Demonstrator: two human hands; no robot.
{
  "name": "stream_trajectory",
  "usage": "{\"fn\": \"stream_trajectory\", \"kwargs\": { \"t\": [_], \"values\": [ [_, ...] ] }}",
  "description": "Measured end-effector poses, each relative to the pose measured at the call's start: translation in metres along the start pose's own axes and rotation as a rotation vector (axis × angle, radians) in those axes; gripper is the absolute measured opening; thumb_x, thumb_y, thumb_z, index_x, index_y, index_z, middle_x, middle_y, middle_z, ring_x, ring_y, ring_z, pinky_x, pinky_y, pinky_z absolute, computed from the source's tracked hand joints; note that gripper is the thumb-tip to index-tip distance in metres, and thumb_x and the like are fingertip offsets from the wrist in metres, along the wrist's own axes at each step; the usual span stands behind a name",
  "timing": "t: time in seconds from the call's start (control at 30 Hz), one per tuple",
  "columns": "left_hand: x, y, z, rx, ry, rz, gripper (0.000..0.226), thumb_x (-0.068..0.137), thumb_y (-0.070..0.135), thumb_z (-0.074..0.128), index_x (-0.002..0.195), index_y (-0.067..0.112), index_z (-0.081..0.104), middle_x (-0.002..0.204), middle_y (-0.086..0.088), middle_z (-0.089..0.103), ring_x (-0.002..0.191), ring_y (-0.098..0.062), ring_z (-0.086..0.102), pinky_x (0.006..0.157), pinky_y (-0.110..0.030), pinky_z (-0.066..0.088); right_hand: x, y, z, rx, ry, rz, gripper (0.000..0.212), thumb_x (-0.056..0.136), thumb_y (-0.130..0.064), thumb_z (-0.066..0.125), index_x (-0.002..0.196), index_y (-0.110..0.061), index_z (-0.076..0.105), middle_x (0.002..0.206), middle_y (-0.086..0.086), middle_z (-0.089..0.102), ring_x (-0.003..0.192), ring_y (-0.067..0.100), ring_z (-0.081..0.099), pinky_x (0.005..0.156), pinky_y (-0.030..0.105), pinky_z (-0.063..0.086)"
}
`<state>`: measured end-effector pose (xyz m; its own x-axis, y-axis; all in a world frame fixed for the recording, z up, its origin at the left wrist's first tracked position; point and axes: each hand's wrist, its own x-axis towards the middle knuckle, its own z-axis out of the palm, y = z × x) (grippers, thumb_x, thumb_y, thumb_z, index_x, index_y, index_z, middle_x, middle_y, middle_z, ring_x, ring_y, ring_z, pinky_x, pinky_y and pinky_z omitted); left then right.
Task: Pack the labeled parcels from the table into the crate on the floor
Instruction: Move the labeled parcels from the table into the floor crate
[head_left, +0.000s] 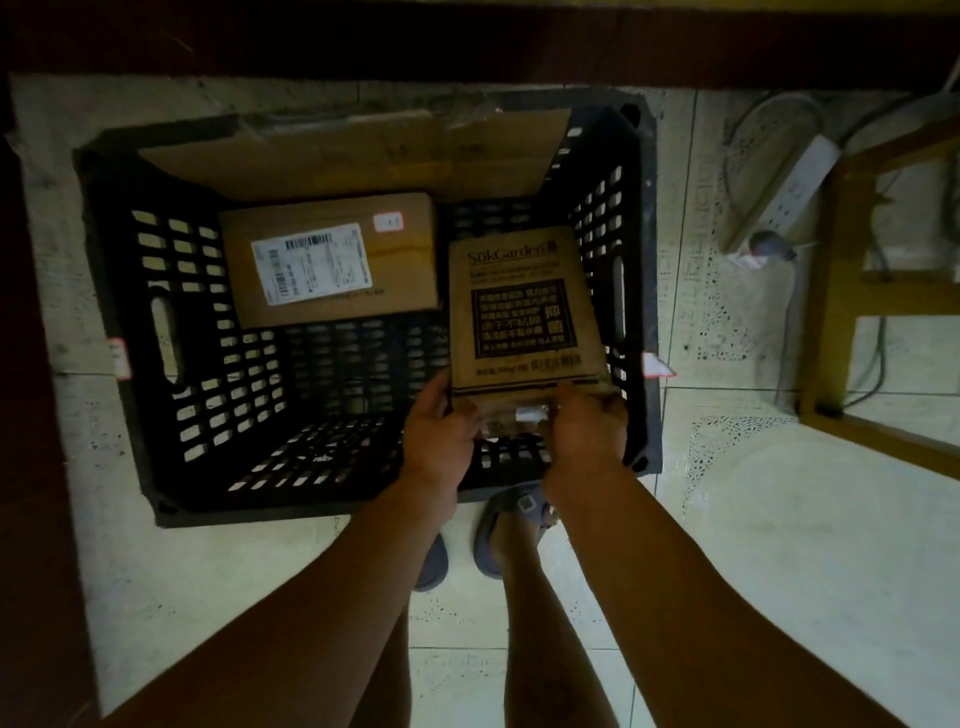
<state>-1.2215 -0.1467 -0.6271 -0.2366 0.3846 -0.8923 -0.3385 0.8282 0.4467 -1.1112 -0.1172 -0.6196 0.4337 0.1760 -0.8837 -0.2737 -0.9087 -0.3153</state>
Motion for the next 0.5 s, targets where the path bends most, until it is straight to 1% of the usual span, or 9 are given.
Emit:
{"fn": "stream_trajectory", "kwargs": {
  "t": [0.03, 0.07, 0.13, 0.17, 0.23, 0.3, 0.37, 0.43, 0.5],
  "values": [
    [0.000, -0.004, -0.002, -0.015, 0.007, 0.005, 0.038, 0.093, -0.006, 0.050, 0.120, 0.017, 0.064, 0.113, -0.002, 0.073, 0.104, -0.014, 0.069, 0.077, -0.019, 0.056, -0.001, 0.005, -0.001, 0.004, 0.014, -0.003, 0.064, 0.089, -0.028, 0.068, 0.145, -0.024, 0.039, 0.134, 0.008, 0.057, 0.111, 0.028, 0.061, 0.097, 0.047, 0.050],
    [0.000, -0.007, -0.003, -0.035, 0.018, 0.008, 0.036, 0.093, -0.007, 0.050, 0.112, 0.019, 0.066, 0.105, 0.003, 0.075, 0.097, -0.009, 0.070, 0.071, -0.016, 0.055, -0.001, 0.008, -0.003, 0.007, 0.018, -0.007, 0.064, 0.088, -0.033, 0.070, 0.144, -0.026, 0.041, 0.132, 0.006, 0.059, 0.114, 0.029, 0.060, 0.098, 0.050, 0.049],
    [0.001, -0.007, -0.004, -0.074, 0.036, 0.006, 0.036, 0.092, -0.008, 0.051, 0.101, 0.023, 0.066, 0.094, 0.007, 0.076, 0.085, -0.003, 0.072, 0.065, -0.014, 0.053, 0.001, 0.011, -0.006, 0.015, 0.018, 0.007, 0.060, 0.088, -0.036, 0.069, 0.142, -0.028, 0.044, 0.130, 0.006, 0.060, 0.114, 0.031, 0.060, 0.097, 0.052, 0.050],
    [0.001, -0.004, -0.002, -0.081, 0.036, 0.001, 0.035, 0.092, -0.008, 0.053, 0.101, 0.023, 0.065, 0.096, 0.005, 0.075, 0.084, -0.003, 0.072, 0.066, -0.015, 0.054, 0.004, 0.011, -0.007, 0.028, 0.025, 0.025, 0.059, 0.088, -0.036, 0.068, 0.141, -0.028, 0.045, 0.130, 0.007, 0.061, 0.113, 0.032, 0.061, 0.097, 0.052, 0.050],
    [-0.003, -0.002, -0.001, -0.080, 0.044, -0.014, 0.034, 0.089, -0.008, 0.057, 0.106, 0.021, 0.064, 0.105, -0.001, 0.073, 0.093, -0.010, 0.071, 0.073, -0.021, 0.056, 0.010, 0.012, -0.010, 0.022, 0.049, 0.049, 0.058, 0.088, -0.039, 0.068, 0.140, -0.028, 0.046, 0.128, 0.008, 0.062, 0.113, 0.033, 0.061, 0.096, 0.053, 0.050],
    [-0.010, 0.001, -0.001, -0.053, 0.076, -0.003, 0.040, 0.085, -0.008, 0.059, 0.116, 0.017, 0.061, 0.114, -0.006, 0.071, 0.107, -0.021, 0.068, 0.088, -0.036, 0.055, 0.010, 0.015, -0.011, -0.025, 0.060, 0.048, 0.059, 0.087, -0.043, 0.066, 0.140, -0.027, 0.045, 0.129, 0.007, 0.061, 0.115, 0.033, 0.060, 0.098, 0.054, 0.049],
    [-0.015, 0.003, 0.001, -0.033, 0.092, 0.025, 0.044, 0.085, -0.010, 0.057, 0.124, 0.011, 0.057, 0.120, -0.012, 0.068, 0.113, -0.029, 0.064, 0.098, -0.049, 0.051, 0.008, 0.018, -0.011, -0.041, 0.065, 0.033, 0.058, 0.088, -0.043, 0.065, 0.140, -0.028, 0.045, 0.131, 0.006, 0.060, 0.118, 0.032, 0.058, 0.100, 0.053, 0.047],
    [-0.011, 0.008, 0.005, -0.048, 0.099, 0.021, 0.043, 0.088, -0.010, 0.056, 0.126, 0.008, 0.054, 0.123, -0.015, 0.066, 0.115, -0.032, 0.062, 0.101, -0.051, 0.049, 0.010, 0.013, -0.007, -0.024, 0.054, 0.042, 0.051, 0.090, -0.035, 0.064, 0.138, -0.027, 0.048, 0.129, 0.005, 0.062, 0.116, 0.031, 0.060, 0.098, 0.051, 0.049],
    [0.005, 0.013, 0.009, -0.010, 0.118, -0.016, 0.041, 0.089, -0.009, 0.054, 0.126, 0.010, 0.056, 0.122, -0.013, 0.066, 0.115, -0.031, 0.062, 0.102, -0.050, 0.048, 0.018, 0.000, 0.003, 0.100, -0.012, 0.131, 0.044, 0.092, -0.024, 0.063, 0.134, -0.023, 0.053, 0.123, 0.007, 0.065, 0.106, 0.028, 0.064, 0.084, 0.044, 0.054]
  ]
}}
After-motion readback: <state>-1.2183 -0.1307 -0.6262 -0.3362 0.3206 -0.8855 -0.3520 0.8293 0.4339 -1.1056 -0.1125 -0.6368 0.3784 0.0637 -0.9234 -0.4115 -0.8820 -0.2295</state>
